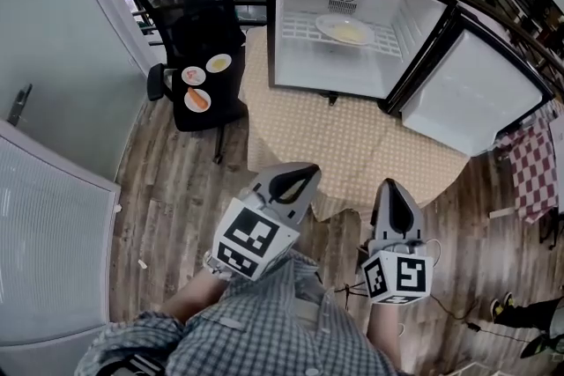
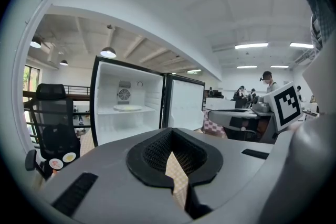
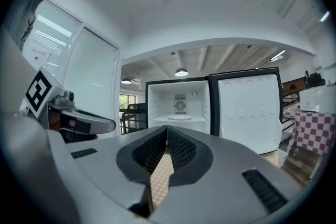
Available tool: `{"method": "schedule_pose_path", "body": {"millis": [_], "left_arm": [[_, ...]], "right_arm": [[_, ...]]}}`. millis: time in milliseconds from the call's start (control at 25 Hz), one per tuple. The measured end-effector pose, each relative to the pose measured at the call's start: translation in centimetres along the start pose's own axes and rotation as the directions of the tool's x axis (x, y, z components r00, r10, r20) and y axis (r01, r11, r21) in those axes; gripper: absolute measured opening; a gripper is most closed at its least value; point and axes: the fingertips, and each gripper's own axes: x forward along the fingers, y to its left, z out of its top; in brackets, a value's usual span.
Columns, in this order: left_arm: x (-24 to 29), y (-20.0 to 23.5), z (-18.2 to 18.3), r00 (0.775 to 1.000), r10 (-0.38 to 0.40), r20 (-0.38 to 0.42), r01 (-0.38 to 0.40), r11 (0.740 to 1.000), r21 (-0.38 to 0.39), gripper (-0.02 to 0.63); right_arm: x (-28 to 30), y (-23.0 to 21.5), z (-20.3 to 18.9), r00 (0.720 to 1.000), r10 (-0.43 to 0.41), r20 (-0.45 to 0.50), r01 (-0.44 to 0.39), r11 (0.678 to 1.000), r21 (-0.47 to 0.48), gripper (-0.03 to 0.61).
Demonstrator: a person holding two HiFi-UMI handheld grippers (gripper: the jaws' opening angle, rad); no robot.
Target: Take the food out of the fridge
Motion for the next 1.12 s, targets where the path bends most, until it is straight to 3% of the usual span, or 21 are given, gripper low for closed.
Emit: {"method": "schedule_pose_path", "body": {"millis": [360,640,1120], "left_arm": [[2.6,0.8,0.1,1.0,0.009,-0.028,-0.009,1.0,-0.006,0.0],[4.4,3.1,0.1,0.999,0.024,-0.029,-0.025,0.999,-0.033,0.0],[8.6,8.5,1.2,0.998,0.044,-0.045,-0.048,0.995,-0.089,0.0]], "right_arm": [[1.6,-0.9,-1.1,0.998,0.038,-0.042,-0.042,0.994,-0.096,0.009],[5.2,-2.0,-2.6,0.996,0.043,-0.08,-0.047,0.998,-0.041,0.011],[11.8,-1.9,-1.8,0.989,0.097,-0.108,-0.104,0.993,-0.063,0.011]]}}
